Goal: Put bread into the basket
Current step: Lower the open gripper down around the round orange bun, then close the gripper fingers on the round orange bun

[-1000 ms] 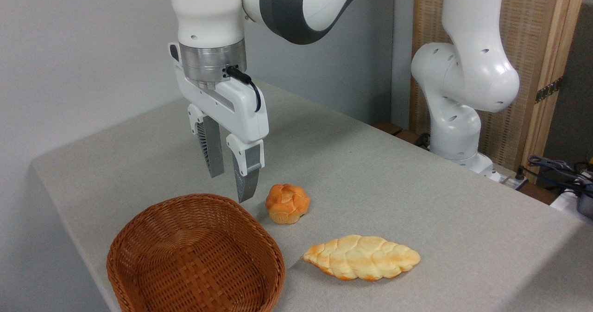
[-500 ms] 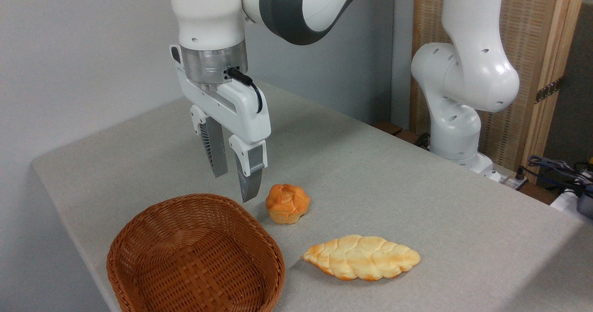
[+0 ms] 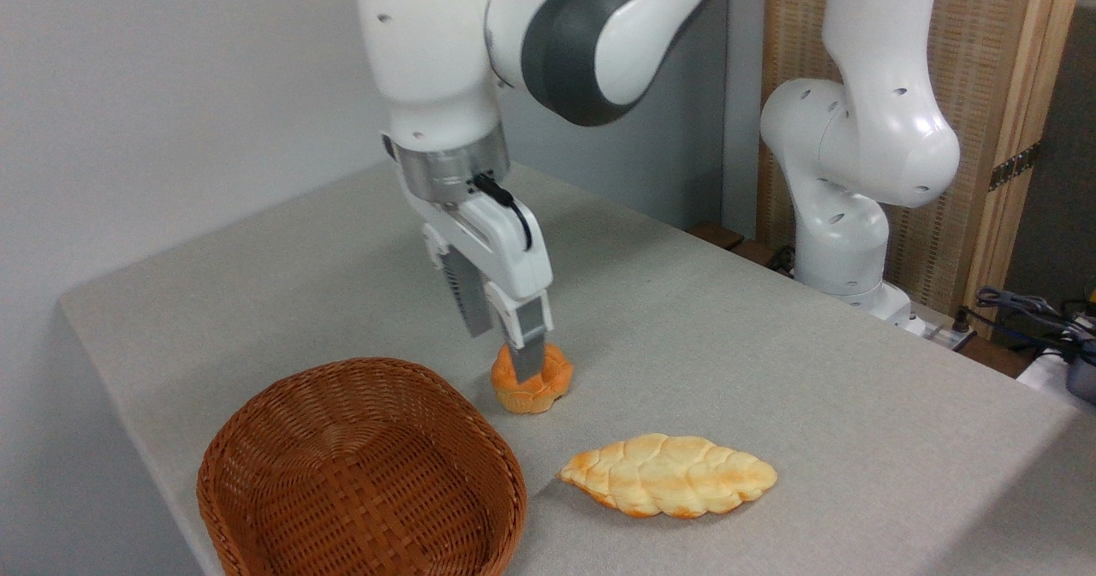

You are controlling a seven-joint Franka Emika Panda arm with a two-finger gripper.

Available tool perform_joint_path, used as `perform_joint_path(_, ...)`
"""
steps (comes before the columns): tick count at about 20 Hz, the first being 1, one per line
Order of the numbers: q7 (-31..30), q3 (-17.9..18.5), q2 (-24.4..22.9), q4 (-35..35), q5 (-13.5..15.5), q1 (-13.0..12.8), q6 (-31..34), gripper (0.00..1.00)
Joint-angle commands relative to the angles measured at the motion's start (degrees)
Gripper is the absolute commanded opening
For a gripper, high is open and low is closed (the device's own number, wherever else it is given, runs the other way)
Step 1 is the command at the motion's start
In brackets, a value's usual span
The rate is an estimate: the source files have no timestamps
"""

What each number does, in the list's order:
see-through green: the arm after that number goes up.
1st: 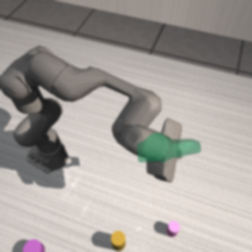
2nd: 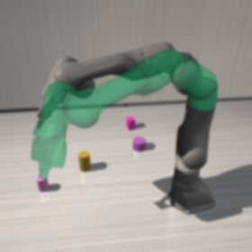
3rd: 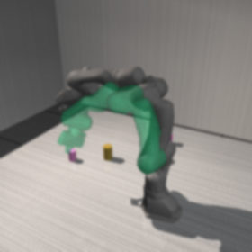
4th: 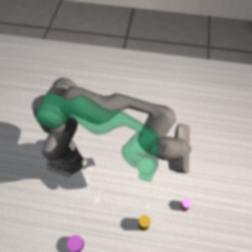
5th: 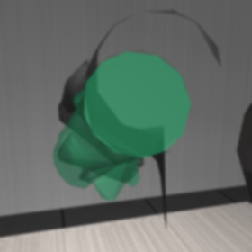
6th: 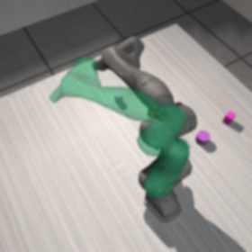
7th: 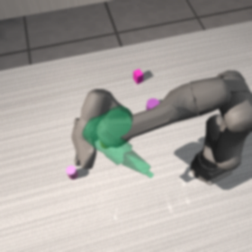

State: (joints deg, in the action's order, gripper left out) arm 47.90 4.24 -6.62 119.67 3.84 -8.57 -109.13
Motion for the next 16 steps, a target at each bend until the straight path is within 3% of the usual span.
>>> perform_joint_path(1, 4.03, 0.51, -2.7, 5.66, -1.38, -0.39, -0.82, 1.0)
perform_joint_path(3, 4.92, 0.33, -2.52, 6.98, -3.49, -0.57, -0.82, 1.0)
perform_joint_path(14, 4.92, -0.28, -0.24, 6.98, -3.67, -0.92, -1.43, 1.0)
perform_joint_path(15, 4.92, -0.28, -0.23, 7.07, -3.67, -0.92, -1.52, 0.98)
perform_joint_path(16, 4.92, -0.28, -0.23, 7.07, -3.76, -0.92, -1.52, 0.88)
